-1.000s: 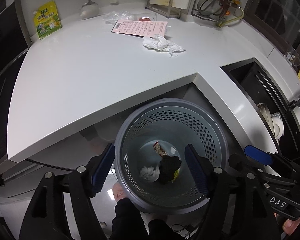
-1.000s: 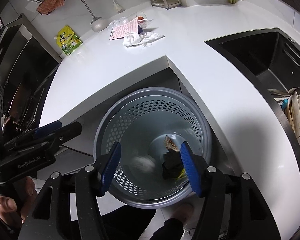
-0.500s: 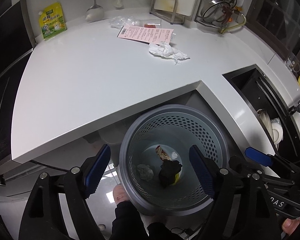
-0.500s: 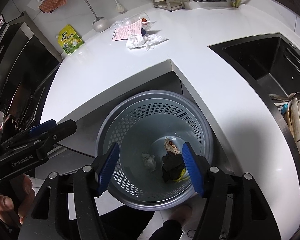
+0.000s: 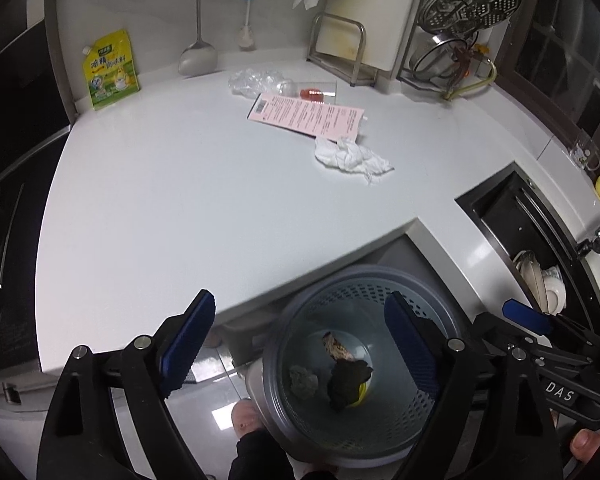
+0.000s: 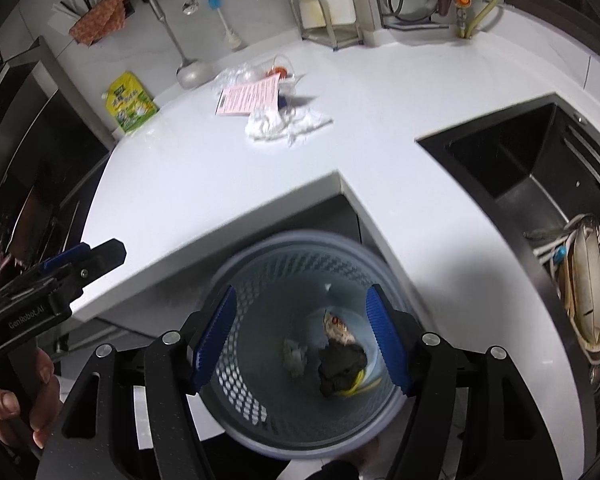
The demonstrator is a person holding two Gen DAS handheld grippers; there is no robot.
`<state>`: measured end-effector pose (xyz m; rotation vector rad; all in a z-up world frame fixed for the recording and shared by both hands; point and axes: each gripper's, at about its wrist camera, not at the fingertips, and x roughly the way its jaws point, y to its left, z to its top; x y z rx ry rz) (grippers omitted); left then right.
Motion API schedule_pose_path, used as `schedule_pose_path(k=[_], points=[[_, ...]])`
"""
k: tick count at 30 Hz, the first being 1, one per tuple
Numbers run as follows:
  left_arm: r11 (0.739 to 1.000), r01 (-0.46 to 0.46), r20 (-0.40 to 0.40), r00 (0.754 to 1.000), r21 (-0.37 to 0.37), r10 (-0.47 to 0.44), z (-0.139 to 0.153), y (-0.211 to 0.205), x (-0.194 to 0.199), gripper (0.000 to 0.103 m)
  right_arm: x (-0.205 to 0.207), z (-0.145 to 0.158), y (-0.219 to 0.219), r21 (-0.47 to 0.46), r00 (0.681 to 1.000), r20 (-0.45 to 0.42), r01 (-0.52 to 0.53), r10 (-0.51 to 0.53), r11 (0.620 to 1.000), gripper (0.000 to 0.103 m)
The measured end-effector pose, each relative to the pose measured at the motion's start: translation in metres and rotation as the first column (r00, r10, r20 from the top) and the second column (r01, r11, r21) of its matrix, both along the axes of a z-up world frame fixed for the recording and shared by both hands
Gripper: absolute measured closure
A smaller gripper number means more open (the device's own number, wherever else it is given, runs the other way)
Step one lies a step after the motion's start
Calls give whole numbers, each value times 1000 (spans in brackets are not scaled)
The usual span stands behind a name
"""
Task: Collect trash
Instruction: 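Move both open grippers back over the counter toward the receipt and tissue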
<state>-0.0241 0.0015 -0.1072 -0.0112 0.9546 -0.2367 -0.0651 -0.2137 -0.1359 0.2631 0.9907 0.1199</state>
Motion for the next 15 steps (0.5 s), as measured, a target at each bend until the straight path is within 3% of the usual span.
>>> schedule_pose_path(k=[15], points=[[998,66,80,995,18,-67,10,8,91,14,101,2,5,-34,996,44,82,-81,996,36]])
